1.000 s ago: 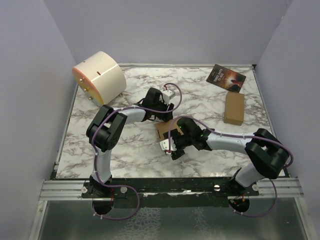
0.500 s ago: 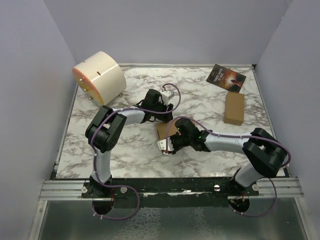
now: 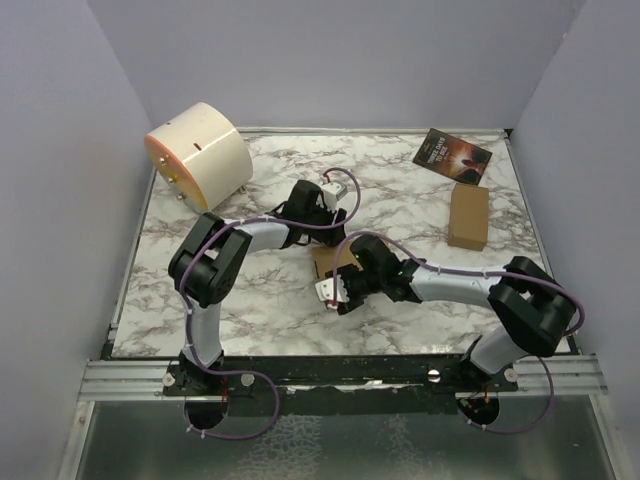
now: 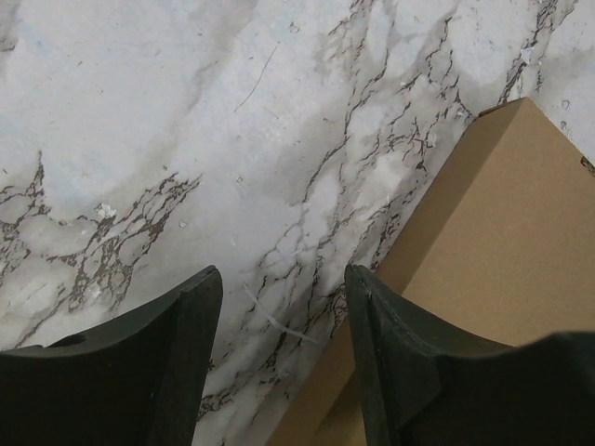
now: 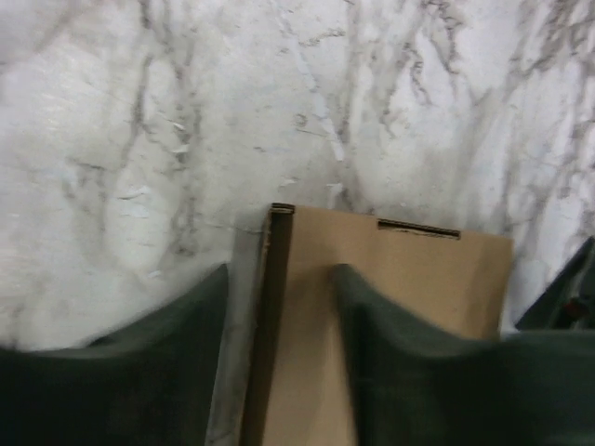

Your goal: Fold the paper box

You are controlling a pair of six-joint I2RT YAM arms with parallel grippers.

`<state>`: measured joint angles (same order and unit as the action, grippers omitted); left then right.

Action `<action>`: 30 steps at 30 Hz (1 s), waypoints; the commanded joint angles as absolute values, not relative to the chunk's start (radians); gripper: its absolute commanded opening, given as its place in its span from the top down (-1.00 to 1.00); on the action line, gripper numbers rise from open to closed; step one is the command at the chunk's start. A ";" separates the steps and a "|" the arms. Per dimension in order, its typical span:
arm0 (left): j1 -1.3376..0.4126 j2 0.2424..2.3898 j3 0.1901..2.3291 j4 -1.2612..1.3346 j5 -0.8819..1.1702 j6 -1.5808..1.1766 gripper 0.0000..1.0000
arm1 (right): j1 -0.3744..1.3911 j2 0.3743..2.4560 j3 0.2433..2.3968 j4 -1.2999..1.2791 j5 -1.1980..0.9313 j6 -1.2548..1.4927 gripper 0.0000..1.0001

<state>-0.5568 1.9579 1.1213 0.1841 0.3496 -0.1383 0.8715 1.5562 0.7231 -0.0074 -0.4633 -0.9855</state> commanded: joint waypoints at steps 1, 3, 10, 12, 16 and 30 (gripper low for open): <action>-0.567 1.894 1.109 0.144 0.304 -0.179 -0.20 | 0.841 1.474 0.737 -0.167 -0.634 -1.027 -0.22; -0.560 1.871 1.108 0.149 0.275 -0.202 -0.24 | 0.809 1.435 0.725 -0.217 -0.695 -1.070 -0.30; -0.540 1.709 1.044 0.214 0.216 -0.165 -0.34 | 0.542 1.326 0.723 -0.445 -0.875 -1.273 -0.33; -0.540 1.613 0.977 0.264 0.228 -0.111 -0.33 | 0.487 1.310 0.719 -0.485 -0.854 -1.318 -0.33; -0.548 1.403 0.801 0.343 0.372 0.066 -0.32 | 0.379 1.304 0.705 -0.533 -0.827 -1.379 -0.32; -1.032 0.905 0.336 0.259 0.167 0.566 -0.39 | 0.266 1.243 0.609 -0.536 -0.810 -1.475 -0.32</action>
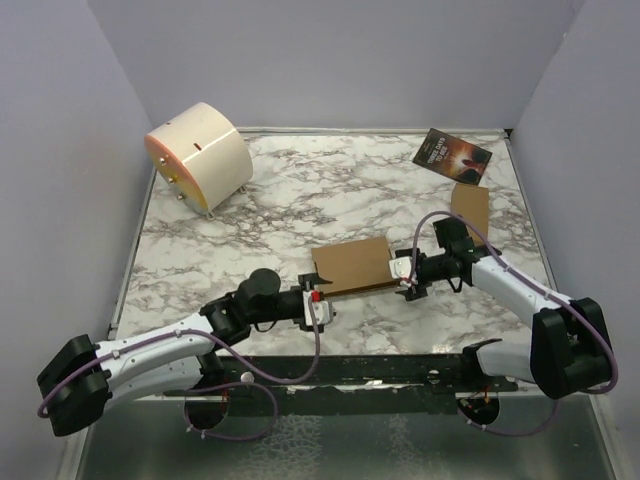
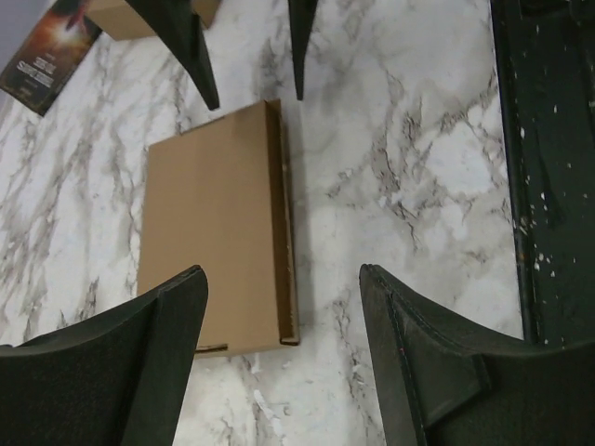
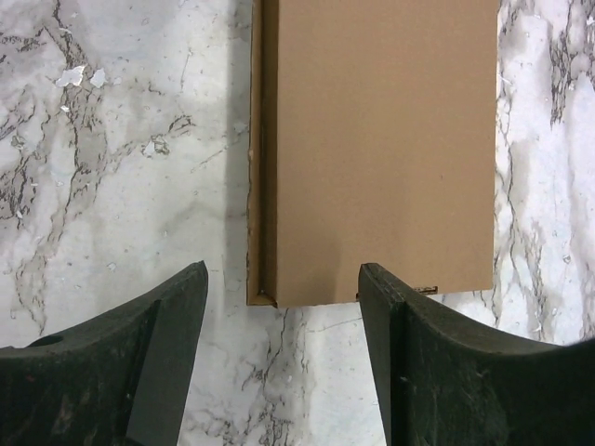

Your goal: Fold the paper box

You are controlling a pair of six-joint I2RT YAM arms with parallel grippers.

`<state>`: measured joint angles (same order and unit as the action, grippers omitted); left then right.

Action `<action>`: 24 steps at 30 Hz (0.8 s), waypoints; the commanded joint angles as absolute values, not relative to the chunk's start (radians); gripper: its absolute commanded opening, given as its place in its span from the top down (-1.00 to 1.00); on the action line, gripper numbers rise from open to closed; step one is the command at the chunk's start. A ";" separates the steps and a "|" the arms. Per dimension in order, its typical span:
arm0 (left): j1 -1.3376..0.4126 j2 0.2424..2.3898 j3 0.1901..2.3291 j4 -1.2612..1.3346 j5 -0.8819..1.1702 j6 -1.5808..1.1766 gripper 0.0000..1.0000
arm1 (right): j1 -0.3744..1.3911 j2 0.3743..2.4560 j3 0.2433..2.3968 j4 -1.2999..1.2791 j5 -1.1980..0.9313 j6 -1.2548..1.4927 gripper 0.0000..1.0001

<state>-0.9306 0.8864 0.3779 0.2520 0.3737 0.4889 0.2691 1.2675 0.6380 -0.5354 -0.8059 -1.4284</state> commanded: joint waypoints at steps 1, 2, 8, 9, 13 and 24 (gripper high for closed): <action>-1.062 0.931 0.321 0.294 0.127 0.560 -0.39 | 0.265 1.240 0.595 -0.520 -0.802 -1.481 -0.32; -1.087 0.959 0.304 0.331 0.088 0.560 -0.39 | 0.266 1.240 0.580 -0.499 -0.795 -1.481 -0.32; -1.121 1.051 0.201 0.558 -0.094 0.576 -0.39 | 0.266 1.225 0.514 -0.378 -0.729 -1.461 -0.26; -1.121 1.052 0.196 0.573 -0.096 0.581 -0.39 | 0.266 1.224 0.507 -0.360 -0.724 -1.456 -0.21; -1.120 1.158 0.240 0.567 -0.076 0.613 -0.35 | 0.267 1.218 0.498 -0.317 -0.732 -1.443 -0.13; -1.120 1.294 0.340 0.491 -0.074 0.616 -0.11 | 0.268 1.208 0.484 -0.308 -0.743 -1.454 -0.07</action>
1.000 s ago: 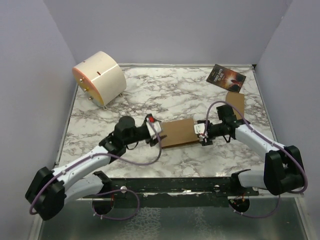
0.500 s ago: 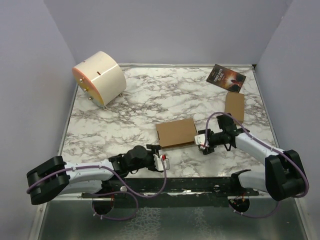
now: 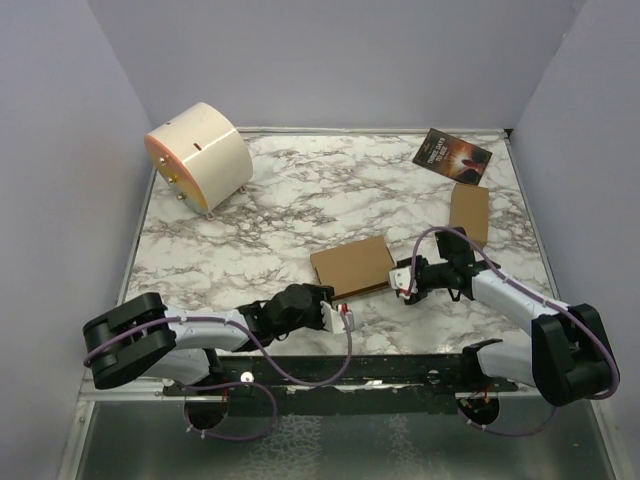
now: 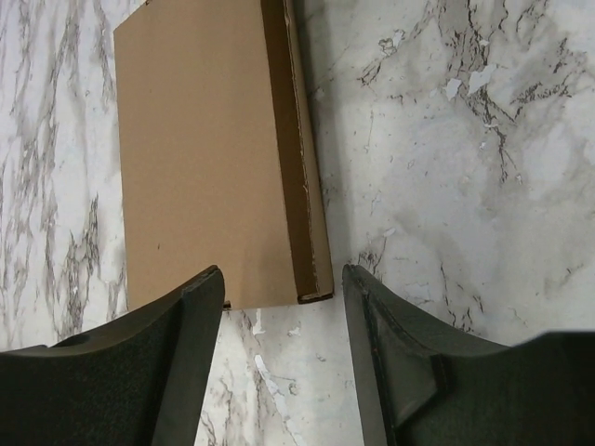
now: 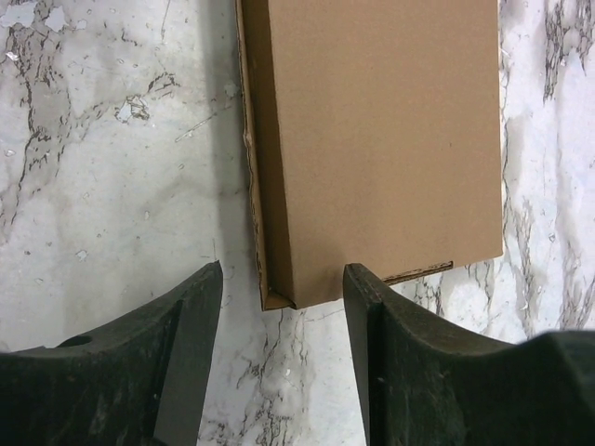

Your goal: Fold the paper box

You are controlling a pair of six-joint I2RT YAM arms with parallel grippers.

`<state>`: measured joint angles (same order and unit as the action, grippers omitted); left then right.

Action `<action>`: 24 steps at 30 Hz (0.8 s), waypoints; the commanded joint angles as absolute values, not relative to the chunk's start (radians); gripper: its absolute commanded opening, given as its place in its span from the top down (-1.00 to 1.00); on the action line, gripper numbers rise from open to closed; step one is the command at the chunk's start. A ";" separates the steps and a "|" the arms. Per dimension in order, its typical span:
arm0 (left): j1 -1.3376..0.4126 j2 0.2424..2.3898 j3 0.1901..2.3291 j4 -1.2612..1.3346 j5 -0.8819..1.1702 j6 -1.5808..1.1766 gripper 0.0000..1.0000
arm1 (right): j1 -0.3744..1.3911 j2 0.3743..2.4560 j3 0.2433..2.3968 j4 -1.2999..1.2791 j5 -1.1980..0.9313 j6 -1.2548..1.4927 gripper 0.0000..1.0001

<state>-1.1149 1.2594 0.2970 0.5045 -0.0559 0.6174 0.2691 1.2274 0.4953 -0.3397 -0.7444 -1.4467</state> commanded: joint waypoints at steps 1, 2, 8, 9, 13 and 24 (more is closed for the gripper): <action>-1.121 1.306 0.347 0.487 -0.074 0.616 -0.09 | 0.268 1.207 0.483 -0.305 -0.741 -1.453 -0.05; -1.120 1.318 0.356 0.482 -0.070 0.616 -0.07 | 0.268 1.207 0.483 -0.302 -0.740 -1.451 -0.03; -1.121 1.367 0.394 0.439 -0.070 0.629 0.01 | 0.268 1.209 0.474 -0.286 -0.734 -1.448 0.04; -1.120 1.367 0.394 0.432 -0.069 0.635 0.01 | 0.268 1.209 0.474 -0.285 -0.734 -1.448 0.04; -1.121 1.364 0.402 0.371 -0.071 0.650 0.10 | 0.269 1.210 0.470 -0.278 -0.729 -1.450 0.12; -1.120 1.372 0.409 0.328 -0.072 0.655 0.43 | 0.275 1.214 0.465 -0.274 -0.725 -1.457 0.43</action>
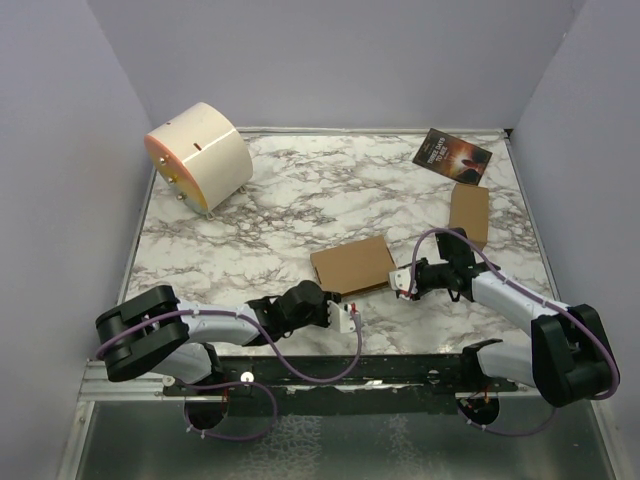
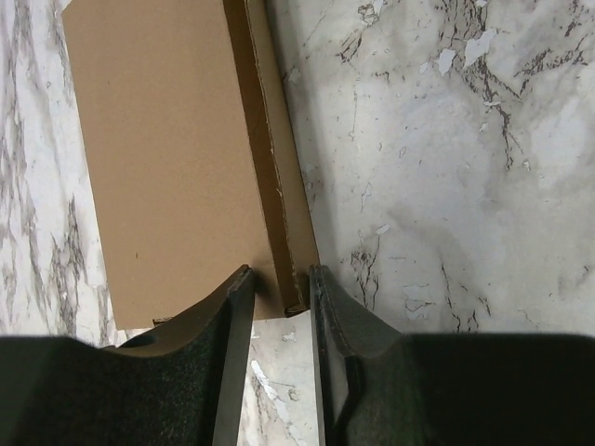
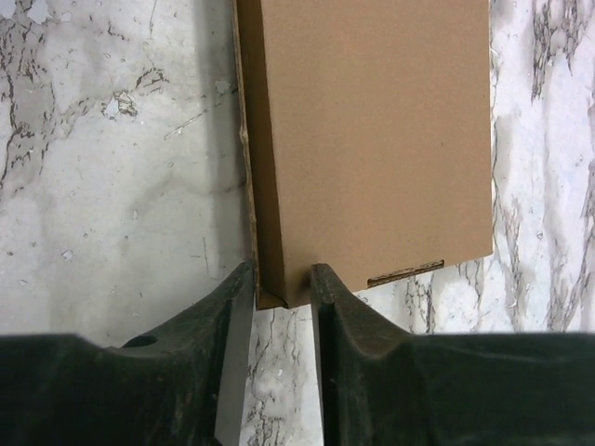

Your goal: Fold the paper box

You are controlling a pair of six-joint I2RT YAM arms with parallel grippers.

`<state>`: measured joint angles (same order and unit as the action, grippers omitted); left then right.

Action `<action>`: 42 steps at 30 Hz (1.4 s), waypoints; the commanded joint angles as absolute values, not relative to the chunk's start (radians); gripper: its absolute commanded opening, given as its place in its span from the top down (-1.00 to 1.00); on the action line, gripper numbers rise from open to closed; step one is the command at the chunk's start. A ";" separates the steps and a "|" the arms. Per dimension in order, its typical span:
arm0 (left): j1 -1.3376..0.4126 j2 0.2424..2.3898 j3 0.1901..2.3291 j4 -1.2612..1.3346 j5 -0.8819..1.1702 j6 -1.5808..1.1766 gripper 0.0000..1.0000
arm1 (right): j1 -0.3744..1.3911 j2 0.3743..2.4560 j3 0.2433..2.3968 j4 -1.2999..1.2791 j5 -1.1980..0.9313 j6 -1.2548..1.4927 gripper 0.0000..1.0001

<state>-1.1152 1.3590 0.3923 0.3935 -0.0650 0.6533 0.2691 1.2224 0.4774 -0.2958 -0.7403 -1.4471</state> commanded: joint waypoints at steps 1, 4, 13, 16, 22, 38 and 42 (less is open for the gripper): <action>-1.120 1.376 0.413 0.325 -0.071 0.655 0.46 | 0.276 1.215 0.466 -0.276 -0.725 -1.458 0.48; -1.121 1.380 0.415 0.321 -0.070 0.657 0.54 | 0.277 1.215 0.468 -0.278 -0.728 -1.455 0.62; -1.120 1.374 0.418 0.317 -0.059 0.651 1.00 | 0.281 1.218 0.481 -0.282 -0.728 -1.430 0.97; -1.121 1.372 0.419 0.318 -0.055 0.646 1.00 | 0.281 1.218 0.487 -0.291 -0.736 -1.427 0.99; -1.121 1.361 0.419 0.317 -0.055 0.634 1.00 | 0.281 1.218 0.491 -0.302 -0.745 -1.424 0.98; -1.120 1.257 0.456 0.301 -0.068 0.525 0.20 | 0.279 1.221 0.604 -0.400 -0.856 -1.271 0.32; -1.118 1.196 0.460 0.294 -0.066 0.469 0.12 | 0.269 1.227 0.671 -0.503 -0.927 -1.269 0.11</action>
<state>-1.1149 1.2636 0.4347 0.3061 -0.0719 0.5468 0.2756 1.2224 0.5961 -0.3893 -0.8124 -1.3151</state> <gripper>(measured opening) 0.416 0.404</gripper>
